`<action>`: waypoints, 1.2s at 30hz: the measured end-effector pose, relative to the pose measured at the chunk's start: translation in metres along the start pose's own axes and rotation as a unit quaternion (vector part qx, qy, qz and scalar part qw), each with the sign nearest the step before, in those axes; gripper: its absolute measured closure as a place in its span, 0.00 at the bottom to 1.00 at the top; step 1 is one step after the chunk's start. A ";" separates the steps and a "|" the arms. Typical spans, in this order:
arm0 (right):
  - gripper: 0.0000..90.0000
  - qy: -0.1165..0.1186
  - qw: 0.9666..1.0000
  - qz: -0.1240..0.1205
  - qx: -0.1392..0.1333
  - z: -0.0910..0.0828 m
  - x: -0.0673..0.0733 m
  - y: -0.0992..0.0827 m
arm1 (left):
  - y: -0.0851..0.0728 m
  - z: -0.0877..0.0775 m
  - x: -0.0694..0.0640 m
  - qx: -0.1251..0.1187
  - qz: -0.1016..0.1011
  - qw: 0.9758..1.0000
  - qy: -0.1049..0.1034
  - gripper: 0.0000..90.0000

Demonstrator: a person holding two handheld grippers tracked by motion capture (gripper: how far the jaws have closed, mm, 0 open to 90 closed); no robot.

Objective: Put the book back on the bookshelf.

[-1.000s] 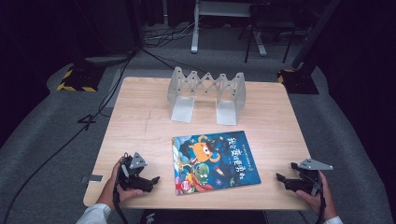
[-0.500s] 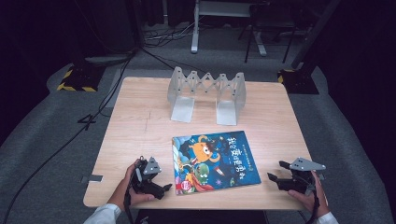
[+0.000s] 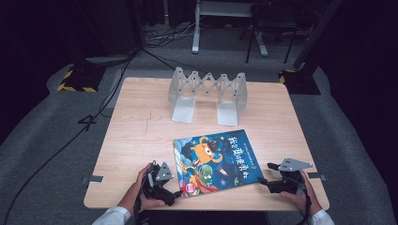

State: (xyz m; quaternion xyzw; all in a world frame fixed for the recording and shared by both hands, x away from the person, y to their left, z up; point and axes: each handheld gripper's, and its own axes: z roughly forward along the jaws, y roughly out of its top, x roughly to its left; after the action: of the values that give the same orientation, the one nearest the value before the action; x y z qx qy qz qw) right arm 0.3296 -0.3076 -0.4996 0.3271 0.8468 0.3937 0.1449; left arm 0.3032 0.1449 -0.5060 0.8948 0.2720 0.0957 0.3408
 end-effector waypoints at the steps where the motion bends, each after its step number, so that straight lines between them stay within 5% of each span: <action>1: 0.28 -0.001 1.000 -0.002 0.007 0.001 0.000 0.000 | 0.002 0.002 -0.003 0.000 0.006 1.000 -0.007 0.00; 6: 0.27 0.000 0.999 -0.021 0.024 0.010 0.004 0.005 | 0.011 0.008 -0.017 0.007 0.041 0.999 -0.035 0.01; 8: 0.27 0.004 0.999 -0.020 0.027 0.011 0.004 0.006 | 0.013 0.006 -0.015 0.012 0.058 0.998 -0.031 0.02; 9: 0.27 0.004 0.999 -0.018 0.027 0.011 0.004 0.007 | 0.014 0.003 -0.011 0.013 0.054 0.998 -0.023 0.06; 11: 0.27 0.005 0.999 -0.019 0.028 0.011 0.004 0.007 | 0.019 -0.004 0.000 0.006 0.045 0.999 -0.010 0.32; 14: 0.25 0.009 0.999 -0.020 0.028 0.014 0.003 0.009 | 0.034 -0.009 0.018 -0.015 0.037 0.999 0.003 0.09; 16: 0.22 0.014 0.999 -0.022 0.030 0.017 0.003 0.011 | 0.046 -0.005 0.032 -0.024 0.037 0.999 0.003 0.25; 18: 0.20 0.016 0.999 -0.023 0.032 0.018 0.002 0.012 | 0.055 0.004 0.046 -0.030 0.031 0.999 0.012 0.15; 21: 0.20 0.018 0.999 -0.022 0.030 0.018 0.002 0.012 | 0.067 0.020 0.065 -0.023 0.020 1.000 0.006 0.23; 25: 0.18 0.013 0.999 -0.018 0.024 0.018 0.002 0.010 | 0.074 0.042 0.086 -0.011 -0.010 1.000 0.002 0.19; 29: 0.18 0.006 1.000 -0.017 0.022 0.018 0.003 0.008 | 0.073 0.053 0.097 -0.016 -0.045 0.998 -0.030 0.17; 32: 0.18 0.004 1.000 -0.017 0.021 0.017 0.003 0.008 | 0.069 0.055 0.097 -0.035 -0.044 0.998 -0.031 0.17; 36: 0.18 0.005 1.000 -0.016 0.021 0.018 0.004 0.008 | 0.065 0.049 0.090 -0.026 -0.036 0.998 -0.038 0.16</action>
State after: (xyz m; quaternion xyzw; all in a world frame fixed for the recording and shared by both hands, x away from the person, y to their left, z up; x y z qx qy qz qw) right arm 0.3389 -0.2909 -0.5048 0.3143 0.8608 0.3750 0.1403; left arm 0.4228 0.1269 -0.5016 0.8783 0.2882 0.0566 0.3772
